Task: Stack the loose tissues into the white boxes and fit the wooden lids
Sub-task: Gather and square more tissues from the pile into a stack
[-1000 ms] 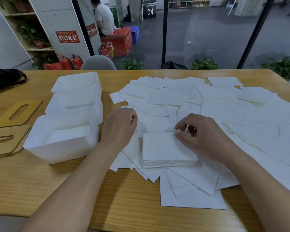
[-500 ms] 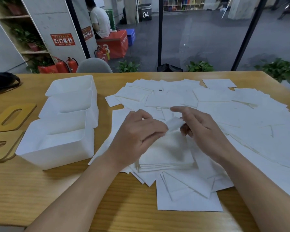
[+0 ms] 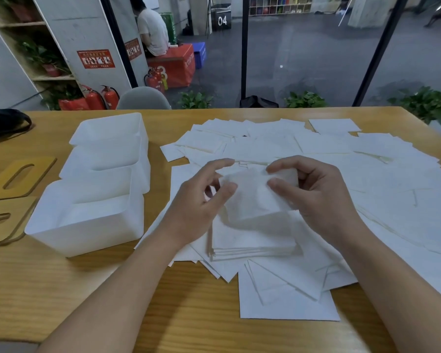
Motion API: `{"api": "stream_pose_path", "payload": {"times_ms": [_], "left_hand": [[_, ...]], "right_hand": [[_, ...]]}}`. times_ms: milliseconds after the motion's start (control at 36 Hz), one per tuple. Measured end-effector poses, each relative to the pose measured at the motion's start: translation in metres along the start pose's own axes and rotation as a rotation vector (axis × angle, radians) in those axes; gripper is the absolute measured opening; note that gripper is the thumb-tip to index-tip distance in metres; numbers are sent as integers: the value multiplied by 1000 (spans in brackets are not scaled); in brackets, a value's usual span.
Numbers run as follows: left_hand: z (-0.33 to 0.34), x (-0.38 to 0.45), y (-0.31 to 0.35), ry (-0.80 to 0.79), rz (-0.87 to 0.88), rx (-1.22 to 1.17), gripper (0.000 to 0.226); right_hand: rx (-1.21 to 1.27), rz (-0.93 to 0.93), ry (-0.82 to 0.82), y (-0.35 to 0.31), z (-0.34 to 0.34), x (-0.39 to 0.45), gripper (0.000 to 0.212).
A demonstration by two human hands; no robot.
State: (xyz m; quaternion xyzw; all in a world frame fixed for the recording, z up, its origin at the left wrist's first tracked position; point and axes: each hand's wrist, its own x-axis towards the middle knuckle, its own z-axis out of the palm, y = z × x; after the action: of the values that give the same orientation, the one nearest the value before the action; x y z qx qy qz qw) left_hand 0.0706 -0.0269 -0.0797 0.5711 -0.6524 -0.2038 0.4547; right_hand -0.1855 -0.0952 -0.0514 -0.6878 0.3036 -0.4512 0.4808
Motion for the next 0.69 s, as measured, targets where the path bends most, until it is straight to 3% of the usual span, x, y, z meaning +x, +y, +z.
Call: {"api": "stream_pose_path", "payload": {"times_ms": [194, 278, 417, 694], "left_hand": [[-9, 0, 2, -2, -44, -280, 33], [-14, -4, 0, -83, -91, -219, 41], [-18, -13, -4, -256, -113, -69, 52], [-18, -14, -7, -279, -119, 91, 46]], "right_hand": [[-171, 88, -28, 3, -10, 3, 12], [-231, 151, -99, 4, -12, 4, 4], [-354, 237, -220, 8, -17, 4, 9], [-561, 138, -270, 17, -10, 2, 9]]}}
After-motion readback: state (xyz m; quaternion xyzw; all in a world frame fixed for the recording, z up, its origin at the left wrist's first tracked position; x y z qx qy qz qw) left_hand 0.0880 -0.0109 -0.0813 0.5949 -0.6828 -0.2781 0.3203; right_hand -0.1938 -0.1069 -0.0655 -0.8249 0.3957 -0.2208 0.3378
